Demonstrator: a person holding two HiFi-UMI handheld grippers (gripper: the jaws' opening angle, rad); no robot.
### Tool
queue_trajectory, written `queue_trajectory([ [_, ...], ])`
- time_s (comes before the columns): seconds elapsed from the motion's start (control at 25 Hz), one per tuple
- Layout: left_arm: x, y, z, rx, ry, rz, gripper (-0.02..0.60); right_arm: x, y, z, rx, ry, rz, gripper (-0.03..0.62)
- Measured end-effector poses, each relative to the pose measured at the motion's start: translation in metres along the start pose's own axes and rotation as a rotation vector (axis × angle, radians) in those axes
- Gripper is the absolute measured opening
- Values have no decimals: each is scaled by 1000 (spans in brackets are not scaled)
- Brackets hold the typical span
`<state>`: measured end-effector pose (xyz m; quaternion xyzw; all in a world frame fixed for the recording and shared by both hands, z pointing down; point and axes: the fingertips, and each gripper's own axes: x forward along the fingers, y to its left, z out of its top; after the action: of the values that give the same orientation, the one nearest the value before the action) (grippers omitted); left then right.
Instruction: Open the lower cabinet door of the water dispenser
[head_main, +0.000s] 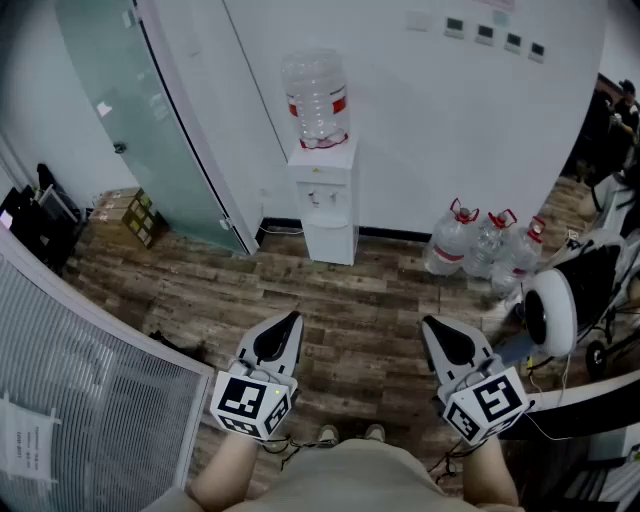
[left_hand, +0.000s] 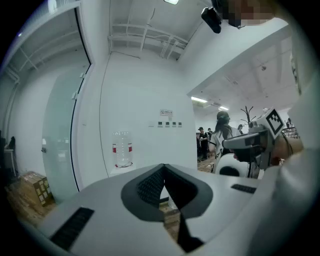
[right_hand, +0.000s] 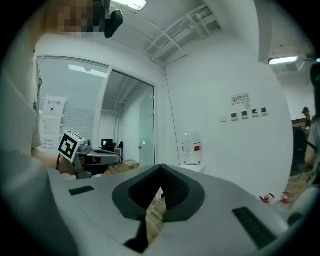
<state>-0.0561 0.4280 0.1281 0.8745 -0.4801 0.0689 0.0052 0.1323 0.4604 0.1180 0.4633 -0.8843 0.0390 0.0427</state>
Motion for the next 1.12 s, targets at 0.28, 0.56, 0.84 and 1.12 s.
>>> queue_trajectory([
  [0.28, 14, -9, -1, 3, 8, 9, 6, -2, -19, -2, 24, -27, 7, 5],
  [0.56, 27, -19, -3, 8, 17, 28, 6, -7, -39, -14, 36, -14, 12, 5],
  [0.84, 42, -37, -18, -2, 55, 42, 6, -17, -57, -29, 41, -6, 48, 6],
  [1.12, 65, -36, -30, -12, 54, 50, 6, -10, -74, -56, 55, 32, 54, 6],
])
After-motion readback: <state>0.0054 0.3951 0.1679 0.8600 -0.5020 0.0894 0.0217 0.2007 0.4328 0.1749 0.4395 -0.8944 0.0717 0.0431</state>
